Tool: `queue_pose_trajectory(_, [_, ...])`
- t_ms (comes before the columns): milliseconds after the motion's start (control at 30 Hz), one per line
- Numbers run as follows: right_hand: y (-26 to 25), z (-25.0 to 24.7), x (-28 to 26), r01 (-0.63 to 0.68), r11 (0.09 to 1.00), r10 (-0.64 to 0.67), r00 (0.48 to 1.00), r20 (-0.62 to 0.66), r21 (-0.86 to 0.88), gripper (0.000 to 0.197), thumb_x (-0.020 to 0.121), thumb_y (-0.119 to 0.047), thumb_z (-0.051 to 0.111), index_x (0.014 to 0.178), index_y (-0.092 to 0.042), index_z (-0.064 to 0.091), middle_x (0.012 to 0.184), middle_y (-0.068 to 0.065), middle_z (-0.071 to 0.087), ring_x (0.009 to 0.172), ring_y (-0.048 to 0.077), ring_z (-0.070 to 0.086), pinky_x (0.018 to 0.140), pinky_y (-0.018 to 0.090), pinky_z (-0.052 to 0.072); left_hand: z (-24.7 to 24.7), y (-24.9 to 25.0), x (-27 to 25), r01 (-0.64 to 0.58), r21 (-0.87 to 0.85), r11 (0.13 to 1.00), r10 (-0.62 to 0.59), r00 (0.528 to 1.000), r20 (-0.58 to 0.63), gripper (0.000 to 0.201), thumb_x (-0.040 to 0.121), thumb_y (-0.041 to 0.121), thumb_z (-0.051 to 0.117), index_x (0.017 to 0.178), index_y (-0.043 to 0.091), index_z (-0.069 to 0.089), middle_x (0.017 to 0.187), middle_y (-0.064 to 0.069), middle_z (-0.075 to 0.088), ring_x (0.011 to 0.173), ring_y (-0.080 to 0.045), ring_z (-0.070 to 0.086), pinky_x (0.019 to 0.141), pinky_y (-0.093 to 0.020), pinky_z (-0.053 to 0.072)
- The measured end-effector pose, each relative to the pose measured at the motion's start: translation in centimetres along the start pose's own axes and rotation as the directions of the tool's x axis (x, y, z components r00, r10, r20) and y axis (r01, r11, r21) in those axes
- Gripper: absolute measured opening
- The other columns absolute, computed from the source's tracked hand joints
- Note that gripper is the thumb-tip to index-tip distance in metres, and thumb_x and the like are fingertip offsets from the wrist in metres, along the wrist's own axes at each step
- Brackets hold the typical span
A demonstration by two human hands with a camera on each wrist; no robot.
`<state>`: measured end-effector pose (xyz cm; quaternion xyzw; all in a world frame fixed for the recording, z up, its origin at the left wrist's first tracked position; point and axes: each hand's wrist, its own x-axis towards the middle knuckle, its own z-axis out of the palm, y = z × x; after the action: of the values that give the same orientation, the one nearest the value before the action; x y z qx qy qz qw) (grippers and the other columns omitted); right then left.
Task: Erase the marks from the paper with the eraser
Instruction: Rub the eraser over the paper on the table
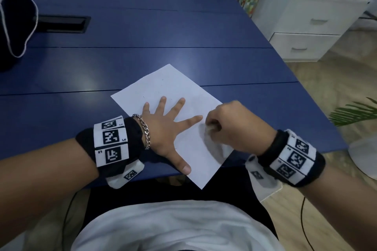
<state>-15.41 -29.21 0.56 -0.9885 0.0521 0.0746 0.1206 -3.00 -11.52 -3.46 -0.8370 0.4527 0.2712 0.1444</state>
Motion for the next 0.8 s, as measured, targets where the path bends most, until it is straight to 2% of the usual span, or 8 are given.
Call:
queue_pose_trajectory(67, [-1.8,0.8,-1.2,0.095,0.995,-0.095,0.992,0.084,0.001,0.010,0.083,-0.023,0.058,0.080,-0.020,0.067,0.074,-0.002,0.063,0.070,0.019,0.058,0.068,0.041,0.055,-0.1,0.1,0.0,0.000,0.003,1.000,0.000,1.000,0.004,0.148,0.042,0.107,0.064,0.141,0.070,-0.039,0.161,0.004,-0.053,0.153,-0.048,-0.037,0.119,-0.080,-0.009])
queue_pose_trajectory(133, [-2.3,1.0,-1.6,0.133,0.991,-0.131,0.983,0.128,0.001,0.011,0.085,-0.023,0.060,0.085,-0.019,0.070,0.078,-0.001,0.065,0.072,0.020,0.059,0.068,0.040,0.055,-0.1,0.0,0.2,-0.001,0.004,1.000,0.001,1.000,0.000,0.148,0.042,0.108,0.064,0.141,0.070,-0.039,0.161,0.003,-0.053,0.153,-0.049,-0.036,0.119,-0.080,-0.008])
queue_pose_trajectory(300, [1.9,-0.6,0.6,-0.055,0.997,0.057,0.998,-0.035,0.048,0.009,0.085,-0.019,0.062,0.080,-0.021,0.070,0.072,-0.005,0.067,0.071,0.020,0.062,0.062,0.036,0.055,-0.3,0.1,0.0,-0.003,0.031,1.000,0.002,1.000,0.029,0.148,0.043,0.107,0.065,0.143,0.069,-0.038,0.161,0.004,-0.053,0.153,-0.049,-0.037,0.119,-0.080,-0.009])
queue_pose_trajectory(433, [3.6,-0.9,0.0,-0.101,0.990,0.105,0.994,-0.032,0.098,0.009,0.085,-0.016,0.067,0.086,-0.020,0.075,0.077,-0.004,0.072,0.076,0.017,0.067,0.066,0.036,0.058,-1.9,-1.3,0.1,-0.077,0.073,0.994,0.073,0.995,0.061,0.145,0.049,0.103,0.069,0.145,0.069,-0.035,0.162,0.005,-0.051,0.153,-0.046,-0.038,0.121,-0.075,-0.015])
queue_pose_trajectory(533, [4.0,-0.7,-0.8,-0.104,0.990,0.108,0.994,-0.034,0.092,0.011,0.086,-0.016,0.067,0.089,-0.021,0.076,0.079,-0.006,0.072,0.074,0.011,0.065,0.063,0.025,0.053,-3.6,-3.0,0.4,-0.096,0.126,0.987,0.094,0.995,0.025,0.145,0.057,0.098,0.071,0.151,0.063,-0.033,0.164,0.002,-0.049,0.153,-0.043,-0.039,0.123,-0.069,-0.019])
queue_pose_trajectory(667, [3.9,-0.1,-1.3,-0.055,0.998,0.058,0.996,-0.074,0.044,0.010,0.088,-0.019,0.062,0.083,-0.022,0.071,0.078,-0.005,0.066,0.072,0.016,0.061,0.063,0.035,0.056,-3.8,-2.6,0.1,-0.154,0.040,0.987,0.152,0.988,0.033,0.130,0.075,0.090,0.068,0.158,0.056,-0.027,0.170,0.000,-0.039,0.158,-0.039,-0.032,0.128,-0.062,-0.014])
queue_pose_trajectory(733, [3.6,0.0,-1.2,-0.047,0.999,0.049,0.996,-0.078,0.026,0.015,0.088,-0.020,0.060,0.075,-0.025,0.061,0.069,-0.007,0.059,0.067,0.018,0.055,0.057,0.031,0.048,-3.0,-2.0,0.2,-0.180,0.028,0.983,0.178,0.982,0.058,0.132,0.073,0.092,0.066,0.158,0.056,-0.027,0.169,0.003,-0.041,0.158,-0.037,-0.033,0.128,-0.061,-0.014])
queue_pose_trajectory(800, [2.8,-0.1,-1.1,-0.018,0.999,0.021,0.997,-0.073,0.039,0.010,0.089,-0.022,0.064,0.080,-0.023,0.068,0.070,-0.006,0.062,0.068,0.016,0.057,0.059,0.030,0.050,-2.3,-1.9,0.4,-0.178,0.017,0.984,0.177,0.983,0.058,0.137,0.068,0.095,0.068,0.157,0.058,-0.029,0.167,0.005,-0.045,0.156,-0.035,-0.036,0.128,-0.062,-0.013])
